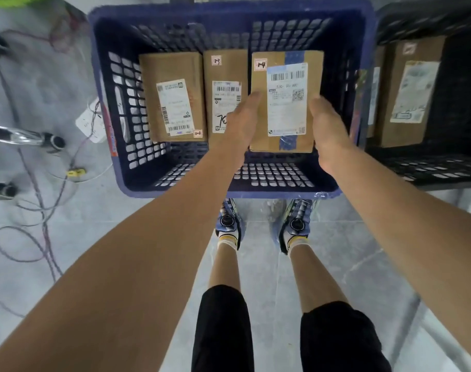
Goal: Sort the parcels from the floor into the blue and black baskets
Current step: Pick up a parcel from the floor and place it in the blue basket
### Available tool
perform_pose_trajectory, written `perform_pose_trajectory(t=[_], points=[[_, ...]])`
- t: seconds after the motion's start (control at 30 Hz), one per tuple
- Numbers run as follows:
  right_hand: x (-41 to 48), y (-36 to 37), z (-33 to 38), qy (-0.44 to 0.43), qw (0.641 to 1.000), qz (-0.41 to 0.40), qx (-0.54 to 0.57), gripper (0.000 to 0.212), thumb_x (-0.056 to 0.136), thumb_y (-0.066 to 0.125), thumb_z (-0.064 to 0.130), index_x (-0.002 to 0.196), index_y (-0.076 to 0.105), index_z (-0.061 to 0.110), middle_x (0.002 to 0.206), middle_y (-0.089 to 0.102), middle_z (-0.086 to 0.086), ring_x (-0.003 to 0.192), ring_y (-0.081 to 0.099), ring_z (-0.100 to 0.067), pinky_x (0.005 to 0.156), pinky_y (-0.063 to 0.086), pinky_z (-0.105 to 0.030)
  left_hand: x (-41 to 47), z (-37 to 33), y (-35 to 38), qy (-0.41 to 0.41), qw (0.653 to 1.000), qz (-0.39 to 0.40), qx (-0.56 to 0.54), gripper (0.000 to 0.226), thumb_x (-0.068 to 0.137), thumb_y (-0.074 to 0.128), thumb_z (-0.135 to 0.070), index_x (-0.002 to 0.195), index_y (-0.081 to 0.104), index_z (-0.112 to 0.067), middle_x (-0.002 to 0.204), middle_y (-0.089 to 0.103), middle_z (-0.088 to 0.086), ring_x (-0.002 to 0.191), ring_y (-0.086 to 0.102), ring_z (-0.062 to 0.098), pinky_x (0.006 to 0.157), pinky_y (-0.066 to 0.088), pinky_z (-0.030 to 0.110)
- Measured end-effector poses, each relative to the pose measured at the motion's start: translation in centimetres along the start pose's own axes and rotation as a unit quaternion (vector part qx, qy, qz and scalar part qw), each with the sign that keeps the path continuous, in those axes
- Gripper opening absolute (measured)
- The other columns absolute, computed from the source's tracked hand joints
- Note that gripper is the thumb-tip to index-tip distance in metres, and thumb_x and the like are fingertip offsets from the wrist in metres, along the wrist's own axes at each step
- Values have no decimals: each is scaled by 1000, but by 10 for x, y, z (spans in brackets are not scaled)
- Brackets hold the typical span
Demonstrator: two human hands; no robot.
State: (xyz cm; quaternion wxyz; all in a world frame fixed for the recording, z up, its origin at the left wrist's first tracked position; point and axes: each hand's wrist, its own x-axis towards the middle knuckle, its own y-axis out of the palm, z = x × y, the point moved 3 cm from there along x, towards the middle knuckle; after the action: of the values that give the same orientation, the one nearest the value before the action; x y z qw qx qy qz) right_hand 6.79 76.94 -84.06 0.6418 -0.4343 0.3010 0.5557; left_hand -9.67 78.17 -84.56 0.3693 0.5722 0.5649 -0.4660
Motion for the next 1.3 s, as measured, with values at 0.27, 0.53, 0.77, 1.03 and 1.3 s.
perform_pose_trajectory(t=[0.27, 0.53, 0.77, 1.03, 1.3], points=[[75, 11, -5, 18, 1000, -6, 20, 47, 105, 37, 63, 132, 66, 38, 129, 72, 12, 123, 64, -17, 117, 41, -46, 42, -27, -4, 46, 997, 30, 46, 65, 93, 47, -64, 143, 59, -25, 145, 60, 0, 133, 55, 20, 116, 41, 44], [110, 20, -29, 2, 999, 28, 45, 58, 91, 44, 70, 148, 44, 57, 143, 63, 19, 136, 57, -16, 119, 36, -57, 63, -14, 0, 48, 996, 43, 64, 50, 99, 47, -51, 142, 55, -26, 146, 56, -2, 129, 52, 19, 113, 40, 44], [118, 27, -32, 21, 997, 51, 58, 50, 94, 41, 50, 143, 52, 51, 137, 68, 14, 131, 61, -18, 117, 38, -58, 80, -9, 11, 52, 994, 11, 91, 49, 87, 52, -53, 124, 62, -23, 132, 60, 1, 118, 55, 25, 99, 41, 42], [125, 34, -32, 19, 997, 38, 60, 59, 89, 44, 45, 148, 46, 43, 137, 67, 9, 128, 60, -20, 118, 36, -55, 87, -8, 19, 55, 990, -41, 127, 59, 106, 42, -42, 156, 33, -14, 160, 25, 0, 143, 25, 26, 118, 29, 44], [119, 30, -22, 23, 997, 59, 47, 58, 108, 39, 35, 164, 24, 36, 146, 57, 7, 135, 53, -19, 123, 31, -50, 78, -12, 15, 40, 992, -65, 102, 37, 100, 38, -33, 133, 54, -26, 144, 48, 5, 135, 43, 32, 105, 38, 40]])
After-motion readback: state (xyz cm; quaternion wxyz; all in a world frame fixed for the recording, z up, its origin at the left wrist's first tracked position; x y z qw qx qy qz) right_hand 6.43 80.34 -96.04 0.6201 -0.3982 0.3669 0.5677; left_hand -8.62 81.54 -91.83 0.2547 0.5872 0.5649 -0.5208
